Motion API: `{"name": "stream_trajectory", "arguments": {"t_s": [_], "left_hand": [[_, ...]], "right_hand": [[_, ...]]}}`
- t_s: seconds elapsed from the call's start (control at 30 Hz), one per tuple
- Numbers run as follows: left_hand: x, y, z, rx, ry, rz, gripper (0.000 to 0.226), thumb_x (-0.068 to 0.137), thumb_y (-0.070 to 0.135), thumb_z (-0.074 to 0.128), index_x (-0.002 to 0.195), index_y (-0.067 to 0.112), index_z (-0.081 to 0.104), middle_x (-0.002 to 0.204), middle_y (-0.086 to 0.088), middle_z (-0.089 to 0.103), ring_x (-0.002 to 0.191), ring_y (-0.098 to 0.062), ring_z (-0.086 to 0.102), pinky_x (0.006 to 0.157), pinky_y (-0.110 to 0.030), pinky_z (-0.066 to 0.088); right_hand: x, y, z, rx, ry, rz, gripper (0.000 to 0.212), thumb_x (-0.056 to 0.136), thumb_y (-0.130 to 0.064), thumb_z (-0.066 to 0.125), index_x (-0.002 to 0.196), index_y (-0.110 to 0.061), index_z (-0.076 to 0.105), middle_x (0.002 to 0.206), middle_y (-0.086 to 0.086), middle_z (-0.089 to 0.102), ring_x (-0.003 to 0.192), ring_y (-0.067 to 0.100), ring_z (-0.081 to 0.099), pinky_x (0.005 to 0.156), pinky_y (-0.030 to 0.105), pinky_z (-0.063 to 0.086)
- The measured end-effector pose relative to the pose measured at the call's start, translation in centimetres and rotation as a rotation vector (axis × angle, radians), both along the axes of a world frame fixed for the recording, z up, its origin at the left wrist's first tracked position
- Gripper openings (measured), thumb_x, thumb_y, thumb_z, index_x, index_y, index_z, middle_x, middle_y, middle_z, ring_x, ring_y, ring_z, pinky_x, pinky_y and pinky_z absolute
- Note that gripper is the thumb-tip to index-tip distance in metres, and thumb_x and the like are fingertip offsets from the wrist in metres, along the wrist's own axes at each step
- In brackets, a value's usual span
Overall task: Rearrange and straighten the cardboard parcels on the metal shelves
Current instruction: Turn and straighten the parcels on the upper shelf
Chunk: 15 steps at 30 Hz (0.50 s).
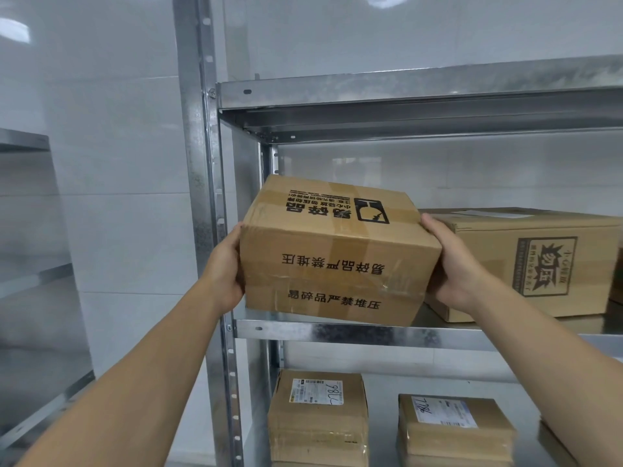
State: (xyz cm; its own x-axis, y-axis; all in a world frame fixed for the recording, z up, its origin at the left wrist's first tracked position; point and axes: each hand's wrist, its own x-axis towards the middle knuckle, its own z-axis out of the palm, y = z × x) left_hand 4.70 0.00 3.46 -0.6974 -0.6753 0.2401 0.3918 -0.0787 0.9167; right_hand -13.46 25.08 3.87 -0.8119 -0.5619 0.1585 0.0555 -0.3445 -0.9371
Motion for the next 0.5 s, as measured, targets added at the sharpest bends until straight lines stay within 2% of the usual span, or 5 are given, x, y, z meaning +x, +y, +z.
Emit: {"name": "stream_trajectory", "arguments": {"t_s": [0.07,0.17,0.3,0.4,0.5], "left_hand": [[0.2,-0.2,0.1,-0.030,-0.012,0.003,0.032,0.105,0.041,0.046,0.116,0.025,0.073,0.101,-0.003,0.078,0.100,-0.026,0.070,0.083,-0.045,0.059],[0.3,-0.6,0.4,-0.069,-0.019,0.007,0.030,0.105,0.035,0.050,0.119,0.023,0.073,0.104,0.003,0.076,0.103,-0.022,0.069,0.090,-0.049,0.058],[0.4,-1.2,1.1,0.033,0.065,0.008,0.026,0.102,0.022,0.055,0.116,0.009,0.073,0.091,0.002,0.073,0.081,-0.016,0.066,0.082,-0.031,0.055],[0.4,-1.8,1.6,0.138,0.178,-0.021,0.022,0.100,0.015,0.057,0.115,0.003,0.066,0.095,-0.005,0.066,0.084,-0.017,0.065,0.080,-0.028,0.058],[0.3,-1.5,2.0,0.171,0.266,-0.062,0.015,0.099,0.015,0.057,0.111,0.011,0.064,0.082,-0.001,0.056,0.074,-0.016,0.059,0.074,-0.033,0.054]], "right_hand": [[-0.1,0.0,-0.1,-0.011,-0.023,0.009,0.030,0.098,-0.053,0.057,0.099,-0.029,0.075,0.081,0.002,0.077,0.083,0.023,0.071,0.078,0.039,0.054],[-0.3,0.1,-0.4,-0.060,-0.093,-0.006,0.029,0.098,-0.051,0.057,0.095,-0.028,0.073,0.075,0.002,0.075,0.076,0.022,0.070,0.073,0.038,0.054],[-0.8,0.3,-1.1,-0.096,-0.183,-0.044,0.027,0.100,-0.046,0.058,0.105,-0.023,0.073,0.084,0.006,0.077,0.089,0.025,0.071,0.082,0.043,0.057],[-0.9,0.3,-1.5,-0.064,-0.207,-0.040,0.027,0.104,-0.038,0.054,0.104,-0.017,0.070,0.085,0.009,0.076,0.086,0.025,0.071,0.077,0.044,0.058],[-1.0,0.1,-2.1,-0.031,-0.204,-0.043,0.025,0.107,-0.031,0.050,0.115,-0.013,0.065,0.090,0.011,0.075,0.086,0.027,0.070,0.072,0.046,0.064]]}}
